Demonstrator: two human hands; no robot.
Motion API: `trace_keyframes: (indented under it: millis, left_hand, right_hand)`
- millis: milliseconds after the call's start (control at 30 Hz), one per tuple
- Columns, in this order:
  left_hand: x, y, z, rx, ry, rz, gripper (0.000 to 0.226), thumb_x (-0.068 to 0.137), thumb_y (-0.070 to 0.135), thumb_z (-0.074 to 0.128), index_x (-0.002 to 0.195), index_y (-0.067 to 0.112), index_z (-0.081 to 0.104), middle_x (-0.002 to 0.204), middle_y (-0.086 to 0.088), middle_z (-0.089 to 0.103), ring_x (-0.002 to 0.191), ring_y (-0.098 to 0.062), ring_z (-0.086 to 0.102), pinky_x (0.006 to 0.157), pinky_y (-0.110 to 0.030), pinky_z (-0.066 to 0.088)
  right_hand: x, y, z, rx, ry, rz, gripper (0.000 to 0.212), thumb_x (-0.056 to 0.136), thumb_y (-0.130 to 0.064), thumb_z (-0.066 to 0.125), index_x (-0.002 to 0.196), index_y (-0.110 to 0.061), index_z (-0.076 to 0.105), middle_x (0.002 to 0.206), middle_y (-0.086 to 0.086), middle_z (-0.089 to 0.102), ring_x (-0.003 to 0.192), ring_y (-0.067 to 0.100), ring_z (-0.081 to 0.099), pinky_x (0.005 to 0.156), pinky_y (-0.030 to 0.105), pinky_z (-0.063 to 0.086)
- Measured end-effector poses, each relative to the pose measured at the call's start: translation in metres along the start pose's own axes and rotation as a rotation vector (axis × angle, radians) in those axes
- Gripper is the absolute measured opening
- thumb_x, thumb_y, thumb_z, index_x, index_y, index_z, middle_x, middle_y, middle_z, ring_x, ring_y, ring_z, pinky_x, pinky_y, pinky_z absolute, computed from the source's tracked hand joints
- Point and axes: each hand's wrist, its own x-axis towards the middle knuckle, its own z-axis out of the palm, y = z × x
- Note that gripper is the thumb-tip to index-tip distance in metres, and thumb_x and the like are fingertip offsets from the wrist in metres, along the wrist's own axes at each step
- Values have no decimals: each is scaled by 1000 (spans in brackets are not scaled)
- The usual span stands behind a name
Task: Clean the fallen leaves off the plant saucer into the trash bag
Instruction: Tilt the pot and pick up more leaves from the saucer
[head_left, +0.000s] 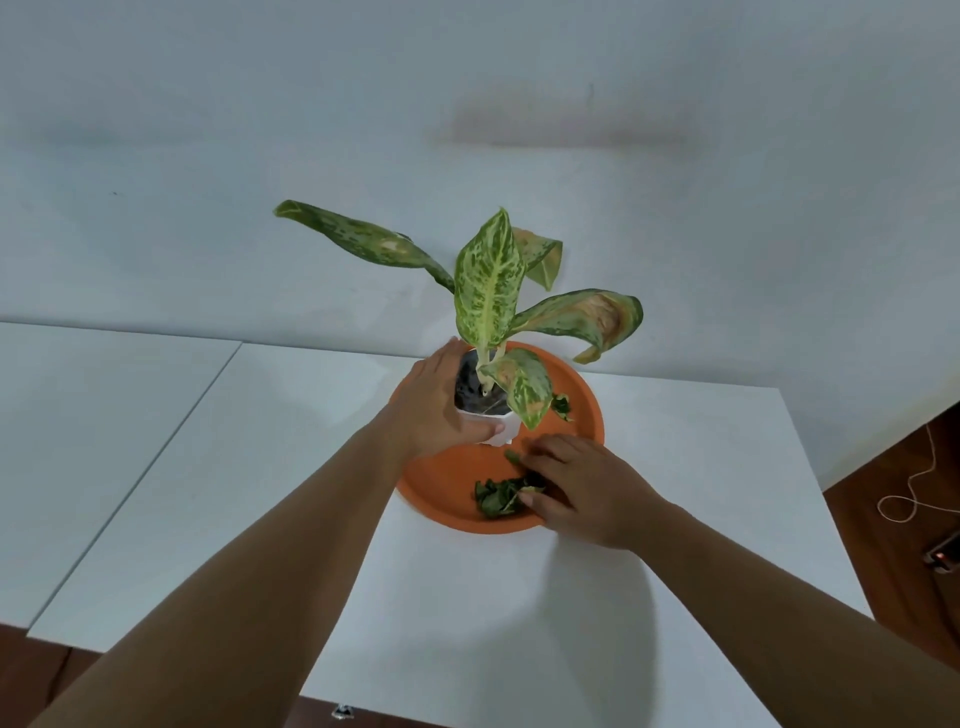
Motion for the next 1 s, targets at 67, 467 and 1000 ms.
trace_keyframes:
  millis: [67, 467, 1000]
  left_hand:
    - [5, 0, -1, 54, -40, 10, 73, 57, 61, 78, 119, 36, 49, 112, 10, 59, 107, -23, 60, 92, -46, 53]
    - [-22, -4, -5, 263, 74, -33, 81, 63, 63, 77, 125, 19, 48, 124, 1, 47, 120, -21, 39, 99, -36, 44]
    - [-41, -15, 4, 234, 265, -156, 82, 64, 65, 76, 128, 20, 51, 123, -1, 50, 119, -23, 42, 95, -40, 48]
  right_hand:
    - [-2, -1, 4, -11, 25, -14, 55, 93, -55, 36, 135, -26, 54, 136, -2, 55, 130, 18, 45, 111, 34, 31]
    - [-12, -50, 33, 11, 165, 133, 47, 91, -53, 37, 123, -30, 62, 129, -4, 59, 127, 20, 48, 108, 36, 32]
    - [59, -15, 3, 25, 110, 151, 50, 89, -29, 42, 136, -16, 46, 144, 9, 43, 133, 30, 37, 108, 43, 38]
